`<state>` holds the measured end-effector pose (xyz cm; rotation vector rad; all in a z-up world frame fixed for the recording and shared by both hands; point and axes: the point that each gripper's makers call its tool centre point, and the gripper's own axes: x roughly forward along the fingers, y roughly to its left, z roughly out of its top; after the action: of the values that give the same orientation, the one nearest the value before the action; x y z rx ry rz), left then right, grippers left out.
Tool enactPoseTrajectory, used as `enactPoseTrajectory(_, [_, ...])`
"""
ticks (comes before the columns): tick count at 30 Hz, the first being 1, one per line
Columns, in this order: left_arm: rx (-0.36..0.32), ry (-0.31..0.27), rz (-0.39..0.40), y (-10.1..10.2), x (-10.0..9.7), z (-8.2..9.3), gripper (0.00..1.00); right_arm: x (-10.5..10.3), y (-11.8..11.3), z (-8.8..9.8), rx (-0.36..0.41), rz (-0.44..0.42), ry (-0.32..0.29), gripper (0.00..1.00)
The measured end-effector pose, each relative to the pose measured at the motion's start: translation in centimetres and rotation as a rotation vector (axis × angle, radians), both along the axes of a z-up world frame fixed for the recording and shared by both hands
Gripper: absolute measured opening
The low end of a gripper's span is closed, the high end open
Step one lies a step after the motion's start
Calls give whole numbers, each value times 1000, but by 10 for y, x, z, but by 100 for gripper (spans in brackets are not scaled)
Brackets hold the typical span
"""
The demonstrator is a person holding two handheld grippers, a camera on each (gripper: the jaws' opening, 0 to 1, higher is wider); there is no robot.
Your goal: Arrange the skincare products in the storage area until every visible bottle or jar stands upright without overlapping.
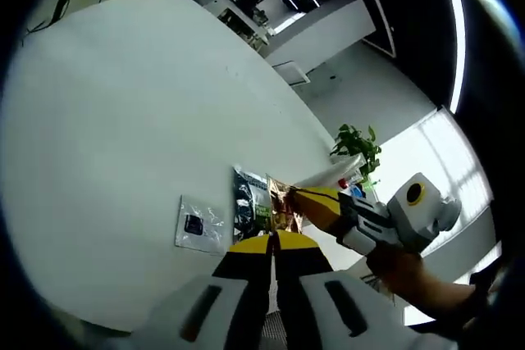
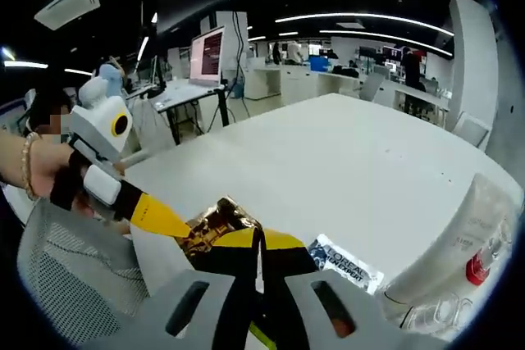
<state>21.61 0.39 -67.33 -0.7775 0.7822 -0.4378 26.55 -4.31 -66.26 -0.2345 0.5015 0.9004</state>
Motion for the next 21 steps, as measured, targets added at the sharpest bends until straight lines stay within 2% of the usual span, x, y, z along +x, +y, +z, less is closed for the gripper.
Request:
enactPoseTrajectory(13, [16,20,5,3,18,-14,0,21,8,-20,-30,-7,7,1])
enactPoseTrajectory(21, [45,36,-6,10,34,-30,0,34,11,-37,-38,-28,31,1])
